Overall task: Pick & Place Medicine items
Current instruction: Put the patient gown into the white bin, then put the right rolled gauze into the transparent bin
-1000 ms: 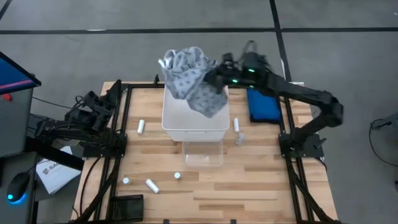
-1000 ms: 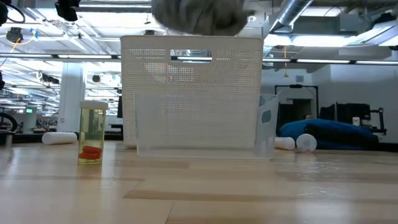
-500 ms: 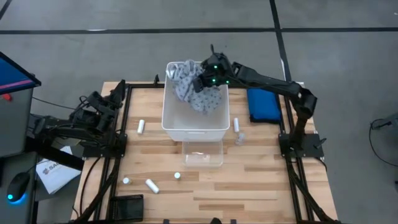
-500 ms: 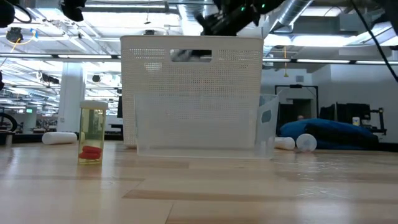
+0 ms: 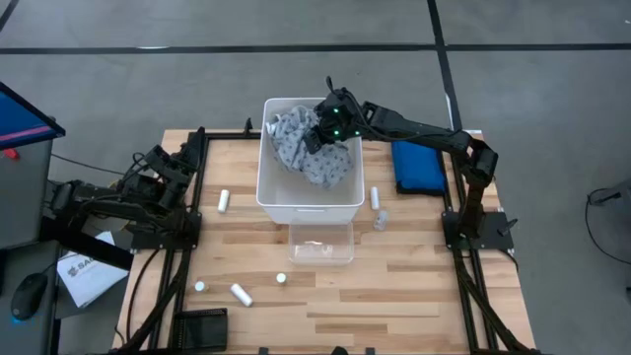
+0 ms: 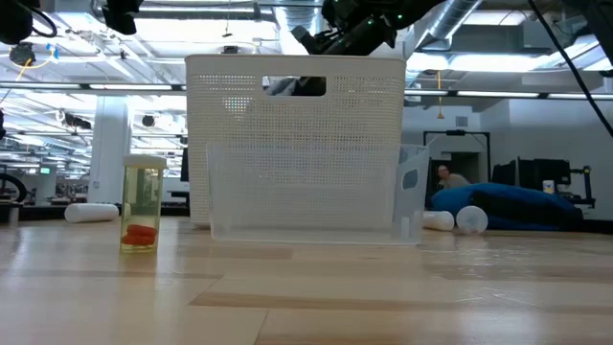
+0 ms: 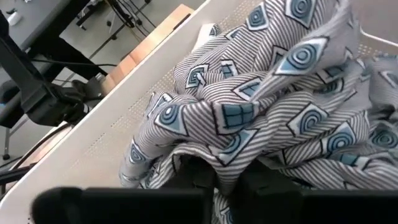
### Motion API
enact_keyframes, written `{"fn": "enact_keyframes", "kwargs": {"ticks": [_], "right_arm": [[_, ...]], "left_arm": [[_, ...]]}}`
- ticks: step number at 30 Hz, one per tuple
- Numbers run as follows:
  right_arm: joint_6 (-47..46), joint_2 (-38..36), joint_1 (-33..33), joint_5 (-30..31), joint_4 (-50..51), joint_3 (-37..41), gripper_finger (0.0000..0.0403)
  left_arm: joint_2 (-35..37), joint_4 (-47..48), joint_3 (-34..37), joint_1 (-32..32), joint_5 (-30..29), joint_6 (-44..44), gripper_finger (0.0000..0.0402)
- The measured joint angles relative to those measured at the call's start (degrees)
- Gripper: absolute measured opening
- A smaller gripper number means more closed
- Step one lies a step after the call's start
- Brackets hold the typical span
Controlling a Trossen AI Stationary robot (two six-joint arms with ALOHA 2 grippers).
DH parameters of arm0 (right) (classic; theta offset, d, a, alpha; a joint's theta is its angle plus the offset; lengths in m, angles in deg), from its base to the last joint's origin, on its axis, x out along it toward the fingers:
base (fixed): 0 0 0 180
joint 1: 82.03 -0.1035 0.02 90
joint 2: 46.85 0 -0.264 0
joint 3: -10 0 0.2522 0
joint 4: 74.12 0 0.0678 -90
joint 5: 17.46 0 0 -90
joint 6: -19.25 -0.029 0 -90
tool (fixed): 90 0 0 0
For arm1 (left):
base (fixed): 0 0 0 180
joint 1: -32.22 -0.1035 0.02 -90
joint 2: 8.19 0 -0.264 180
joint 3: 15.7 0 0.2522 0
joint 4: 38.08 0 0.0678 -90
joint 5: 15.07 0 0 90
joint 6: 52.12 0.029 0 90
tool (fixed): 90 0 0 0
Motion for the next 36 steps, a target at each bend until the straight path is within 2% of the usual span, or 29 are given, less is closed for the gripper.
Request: {"fn": "enact_keyframes", "kwargs": {"ticks": [12, 17, 21, 27, 36], "right_arm": [[0.42, -0.29, 0.0, -2.93, -0.01, -0.09, 0.0164], [0.42, -0.29, -0.02, -3.27, 0.04, -0.09, 0.0203], [0.43, -0.29, -0.08, -3.68, -0.41, -0.09, 0.0212], [0.67, -2.23, -0.65, -5.49, -3.23, -0.02, 0.0205], [3.09, -13.84, -2.31, -5.8, -4.77, -0.02, 0.0201]], "left_arm": [[0.0, 0.07, 0.0, 0.0, -0.01, 0.02, 0.0232], [0.0, 0.11, 0.0, 0.0, -0.01, 0.04, 0.0232], [0.0, 0.11, 0.0, 0.0, -0.01, 0.04, 0.0232], [0.0, 0.13, 0.0, 0.0, 0.0, 0.04, 0.0232], [0.0, 0.29, 0.0, 0.0, -0.01, 1.25, 0.0232]]}}
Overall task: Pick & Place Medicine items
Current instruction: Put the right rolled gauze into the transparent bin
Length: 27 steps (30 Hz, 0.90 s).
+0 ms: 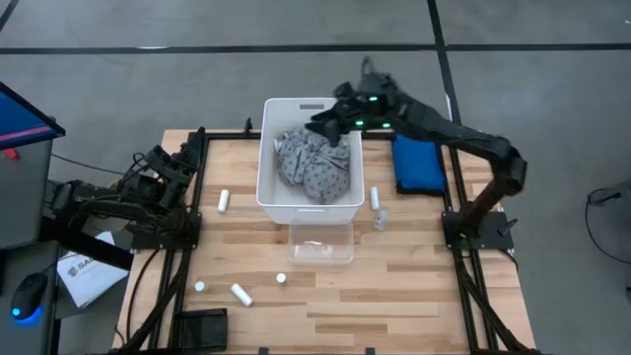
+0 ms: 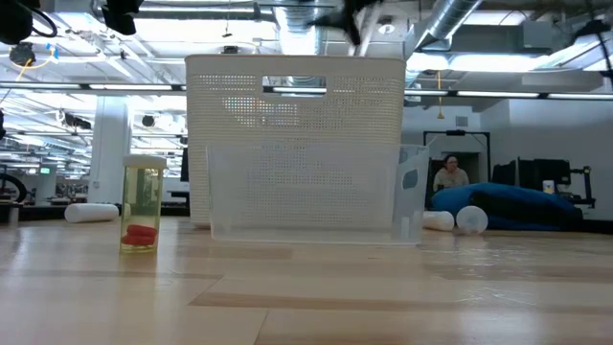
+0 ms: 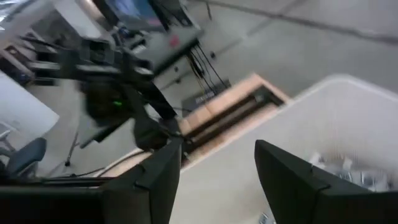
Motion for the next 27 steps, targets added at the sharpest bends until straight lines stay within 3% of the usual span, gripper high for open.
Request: {"fn": "enact_keyframes", "kwargs": {"ticks": [4, 8, 15, 27], "right_arm": [[2.64, -7.67, -1.28, 2.55, 5.94, -0.09, 0.0199], [3.73, -15.62, -1.82, 11.06, 19.26, -0.09, 0.0197], [-4.39, -25.75, -3.45, 19.97, 37.17, -0.09, 0.0197], [-24.97, -25.56, -16.46, 26.07, 62.18, 3.33, 0.0197]], "left_arm": [[0.0, 0.01, 0.0, 0.0, 0.0, 0.13, 0.0232], [0.0, 0.02, 0.0, 0.0, 0.0, 0.15, 0.0232], [0.0, 0.02, 0.0, 0.0, 0.0, 0.14, 0.0232], [0.0, 0.04, 0.0, 0.0, 0.0, 0.1, 0.0232]]}}
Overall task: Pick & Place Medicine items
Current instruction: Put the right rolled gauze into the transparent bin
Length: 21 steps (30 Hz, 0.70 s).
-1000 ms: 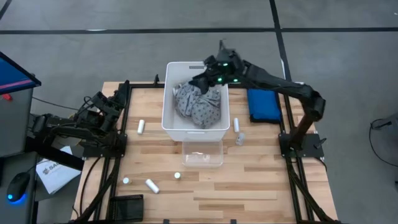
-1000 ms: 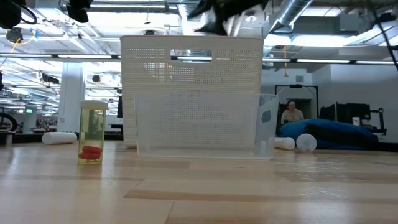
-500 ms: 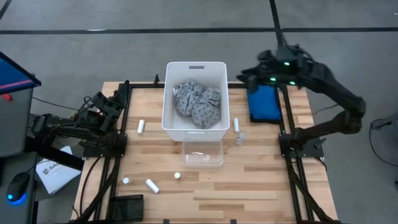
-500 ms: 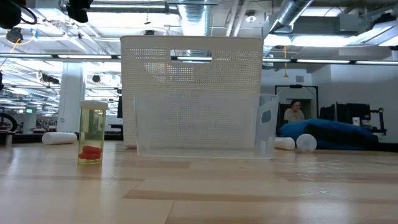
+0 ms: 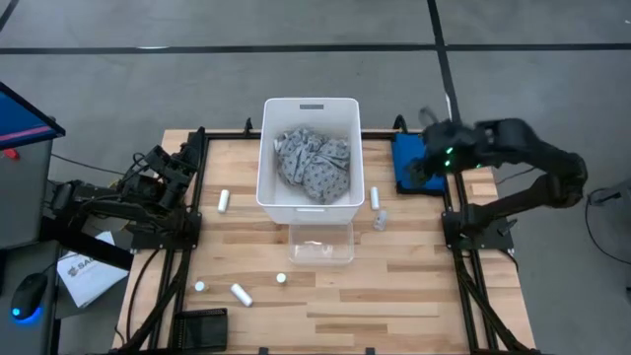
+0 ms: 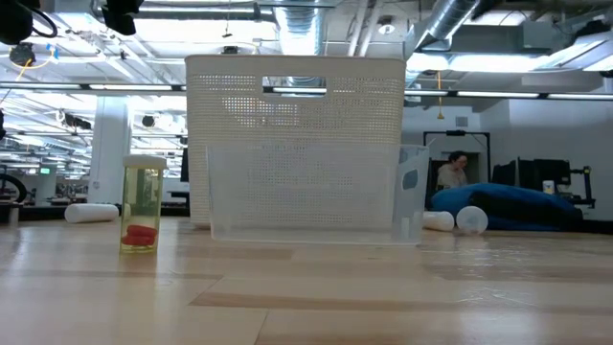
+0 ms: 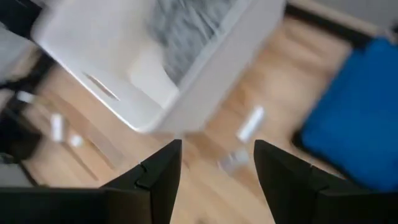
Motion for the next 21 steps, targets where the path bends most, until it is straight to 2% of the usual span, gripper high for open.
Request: {"fn": "enact_keyframes", "kwargs": {"ticks": [7, 12, 17, 21], "right_arm": [[-11.76, 0.61, -7.58, 0.74, 3.96, 12.66, 0.0197], [-20.79, -2.62, -13.08, -0.51, 3.35, 22.8, 0.0197], [-32.27, -8.31, -17.69, 0.65, -9.72, 32.59, 0.0197], [-37.23, -9.83, -17.99, 3.07, -20.15, 40.78, 0.0197]], "left_arm": [[0.0, -0.02, 0.0, 0.0, 0.0, -0.38, 0.0232], [0.0, 0.0, 0.0, 0.0, 0.01, -1.42, 0.0232], [0.0, 0.04, 0.0, 0.0, 0.0, -1.49, 0.0232], [0.0, 0.05, 0.0, 0.0, 0.0, -1.49, 0.0232]]}}
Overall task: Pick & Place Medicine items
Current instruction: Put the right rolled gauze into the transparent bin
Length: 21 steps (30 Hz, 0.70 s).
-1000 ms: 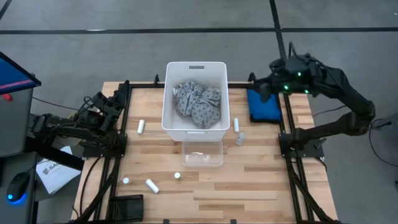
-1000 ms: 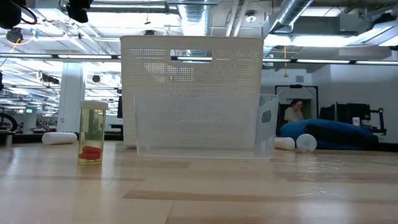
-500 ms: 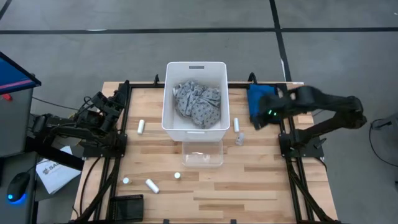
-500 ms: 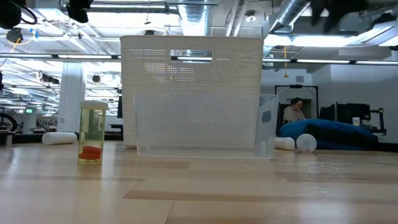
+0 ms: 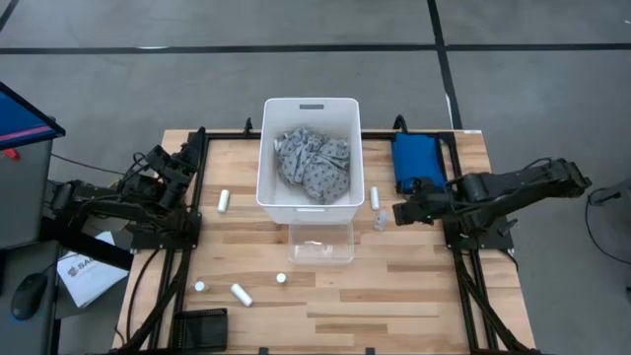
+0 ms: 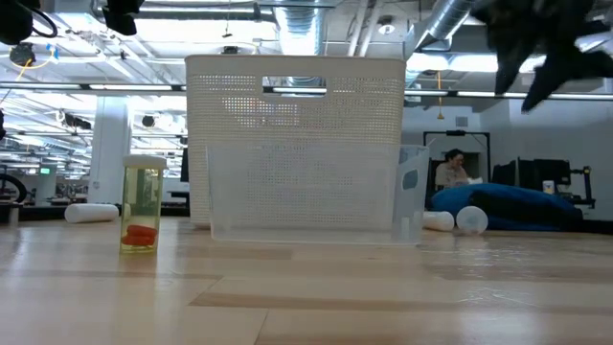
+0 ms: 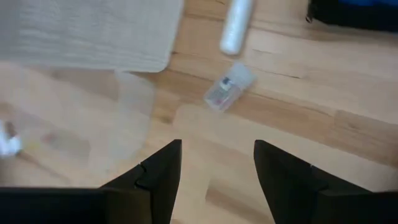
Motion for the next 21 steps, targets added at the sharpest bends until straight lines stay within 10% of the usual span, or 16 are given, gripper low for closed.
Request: {"fn": "enact_keyframes", "kwargs": {"ticks": [21], "right_arm": [[14.28, 10.76, 20.67, -1.34, -35.63, 17.94, 0.0197]], "left_arm": [[0.0, 0.01, 0.0, 0.0, -0.46, -0.2, 0.0232]]}}
